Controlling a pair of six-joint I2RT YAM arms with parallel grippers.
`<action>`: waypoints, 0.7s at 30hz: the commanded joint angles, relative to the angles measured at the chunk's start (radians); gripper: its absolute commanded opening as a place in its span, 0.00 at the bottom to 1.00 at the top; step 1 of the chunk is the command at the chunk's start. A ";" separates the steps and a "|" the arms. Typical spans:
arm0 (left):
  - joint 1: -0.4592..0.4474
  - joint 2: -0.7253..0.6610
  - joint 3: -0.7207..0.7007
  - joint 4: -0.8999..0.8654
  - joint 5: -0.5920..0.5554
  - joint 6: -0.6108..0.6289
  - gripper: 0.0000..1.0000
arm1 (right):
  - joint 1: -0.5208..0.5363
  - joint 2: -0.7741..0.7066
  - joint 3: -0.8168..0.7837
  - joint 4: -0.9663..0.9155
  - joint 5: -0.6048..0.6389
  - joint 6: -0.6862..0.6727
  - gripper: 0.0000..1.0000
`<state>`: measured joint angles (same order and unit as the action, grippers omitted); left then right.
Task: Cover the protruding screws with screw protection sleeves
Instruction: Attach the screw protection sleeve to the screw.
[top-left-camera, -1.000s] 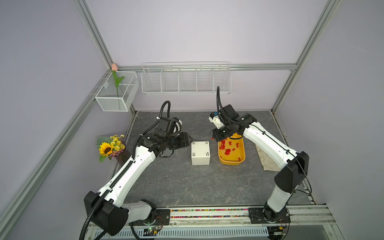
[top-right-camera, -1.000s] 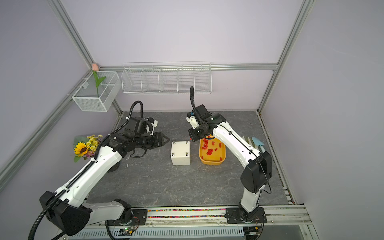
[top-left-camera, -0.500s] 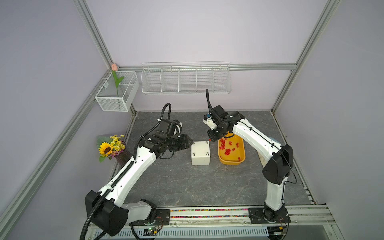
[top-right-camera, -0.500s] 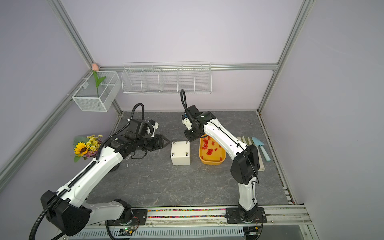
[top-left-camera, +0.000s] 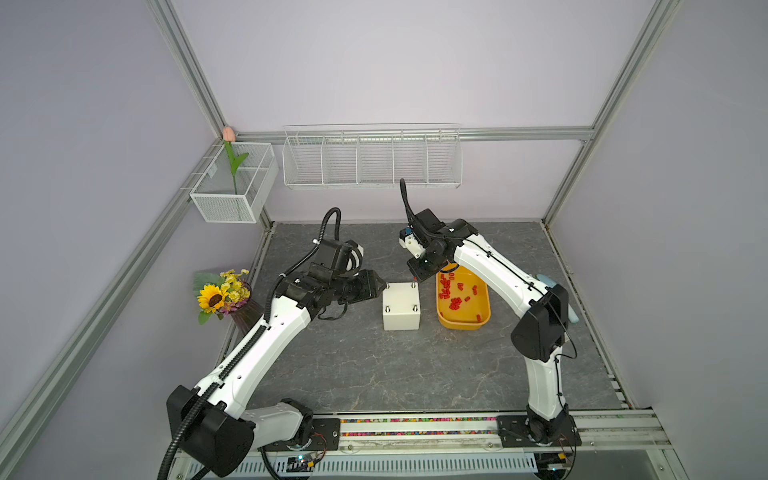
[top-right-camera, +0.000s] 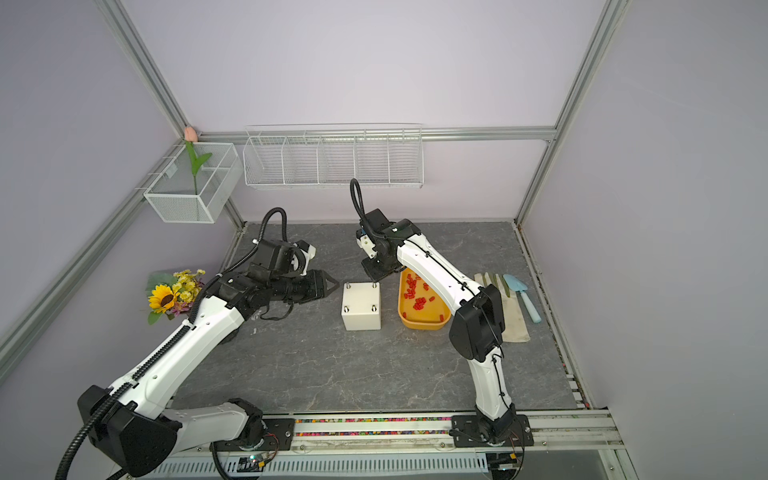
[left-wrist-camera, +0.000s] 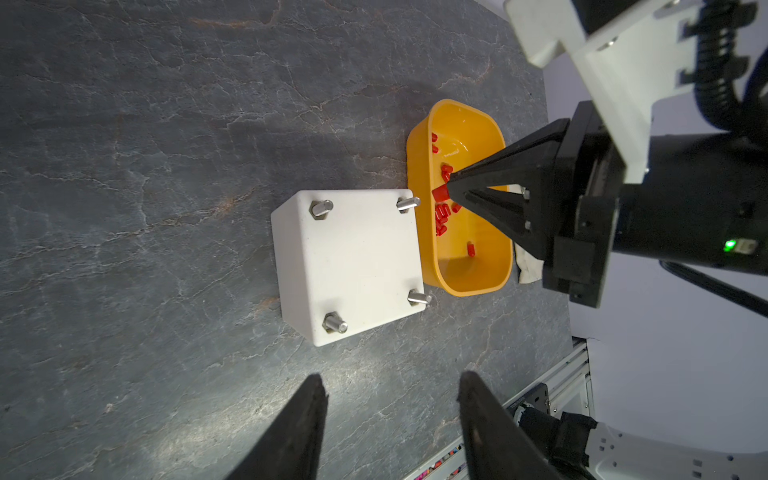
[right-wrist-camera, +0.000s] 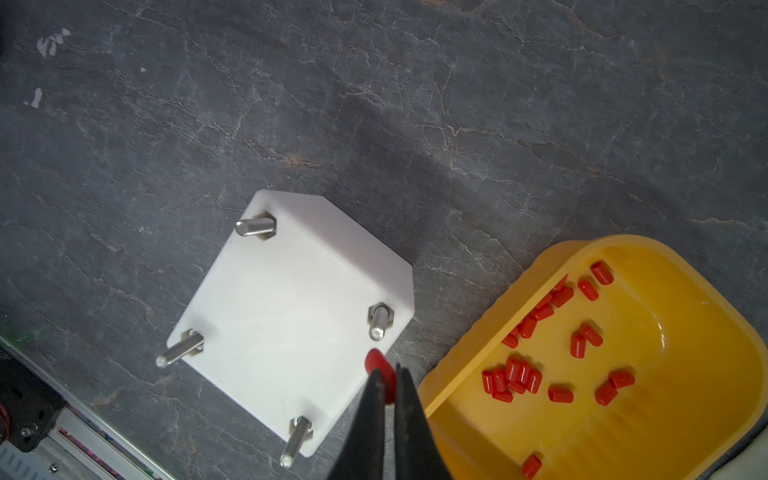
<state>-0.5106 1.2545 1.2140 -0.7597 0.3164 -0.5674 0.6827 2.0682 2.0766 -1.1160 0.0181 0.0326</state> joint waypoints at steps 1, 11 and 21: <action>0.005 -0.023 -0.008 -0.004 0.009 -0.005 0.53 | 0.006 0.020 0.023 -0.047 0.014 -0.023 0.10; 0.006 -0.027 -0.013 -0.001 0.013 -0.007 0.53 | 0.015 0.041 0.031 -0.056 0.027 -0.030 0.10; 0.005 -0.035 -0.019 -0.001 0.014 -0.005 0.53 | 0.020 0.063 0.042 -0.059 0.033 -0.031 0.10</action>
<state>-0.5106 1.2404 1.2068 -0.7570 0.3225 -0.5678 0.6949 2.1139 2.0964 -1.1481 0.0414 0.0212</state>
